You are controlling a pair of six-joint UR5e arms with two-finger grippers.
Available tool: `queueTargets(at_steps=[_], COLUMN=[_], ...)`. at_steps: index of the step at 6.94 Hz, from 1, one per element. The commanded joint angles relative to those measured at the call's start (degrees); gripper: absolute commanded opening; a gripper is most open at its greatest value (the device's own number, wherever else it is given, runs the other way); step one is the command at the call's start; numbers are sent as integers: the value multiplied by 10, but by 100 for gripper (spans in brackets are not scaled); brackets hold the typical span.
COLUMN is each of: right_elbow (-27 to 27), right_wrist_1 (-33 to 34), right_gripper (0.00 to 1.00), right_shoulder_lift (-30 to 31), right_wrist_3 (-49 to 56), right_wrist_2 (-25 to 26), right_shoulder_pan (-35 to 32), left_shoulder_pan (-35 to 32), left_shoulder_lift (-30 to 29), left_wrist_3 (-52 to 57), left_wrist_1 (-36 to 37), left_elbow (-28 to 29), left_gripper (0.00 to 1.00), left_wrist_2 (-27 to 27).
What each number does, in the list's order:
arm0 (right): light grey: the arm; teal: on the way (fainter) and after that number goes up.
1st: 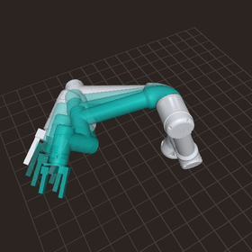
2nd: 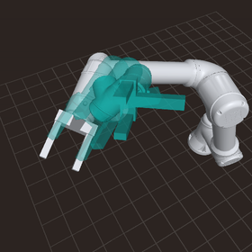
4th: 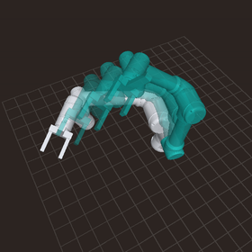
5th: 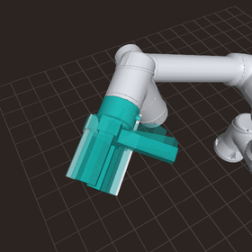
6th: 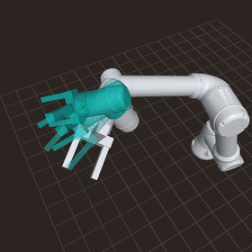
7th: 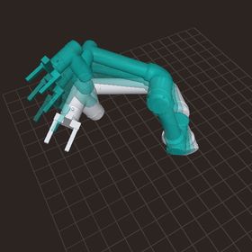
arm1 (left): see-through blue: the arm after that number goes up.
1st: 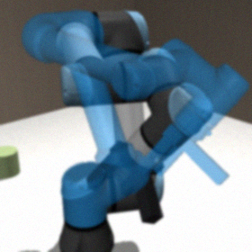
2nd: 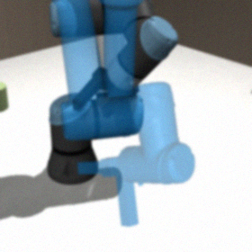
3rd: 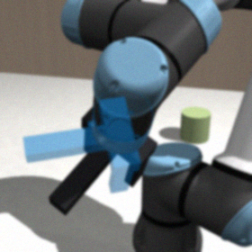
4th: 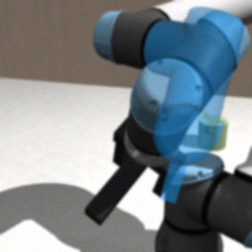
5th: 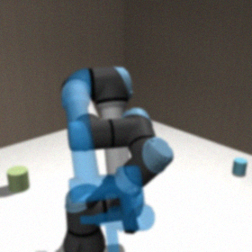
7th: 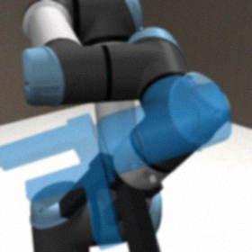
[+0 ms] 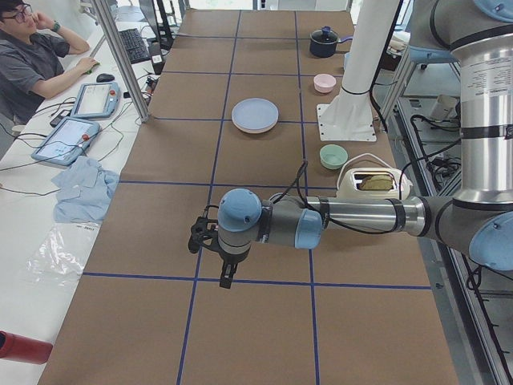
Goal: Stack three plates with pink and blue
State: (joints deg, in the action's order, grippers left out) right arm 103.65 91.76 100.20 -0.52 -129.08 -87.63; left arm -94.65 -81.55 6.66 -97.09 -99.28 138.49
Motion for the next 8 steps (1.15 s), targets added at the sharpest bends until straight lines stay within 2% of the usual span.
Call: queueTargets(at_steps=[1, 2, 4, 8], right_elbow=[-1, 0, -3, -4], right_wrist_1=[0, 0, 0, 0], right_gripper=[100, 100, 100, 100], right_shoulder_lift=[0, 0, 1, 2], right_wrist_3=[0, 0, 0, 0], right_wrist_2=[0, 0, -1, -1], right_shoulder_pan=[0, 0, 0, 0], left_shoulder_pan=[-2, 0, 3, 3], left_shoulder_lift=[2, 11, 10, 13], left_wrist_3=[0, 1, 2, 1], left_wrist_1=[1, 1, 1, 2], left_elbow=[-5, -6, -7, -7], left_gripper=[100, 100, 100, 100], left_wrist_2=[-6, -8, -50, -49])
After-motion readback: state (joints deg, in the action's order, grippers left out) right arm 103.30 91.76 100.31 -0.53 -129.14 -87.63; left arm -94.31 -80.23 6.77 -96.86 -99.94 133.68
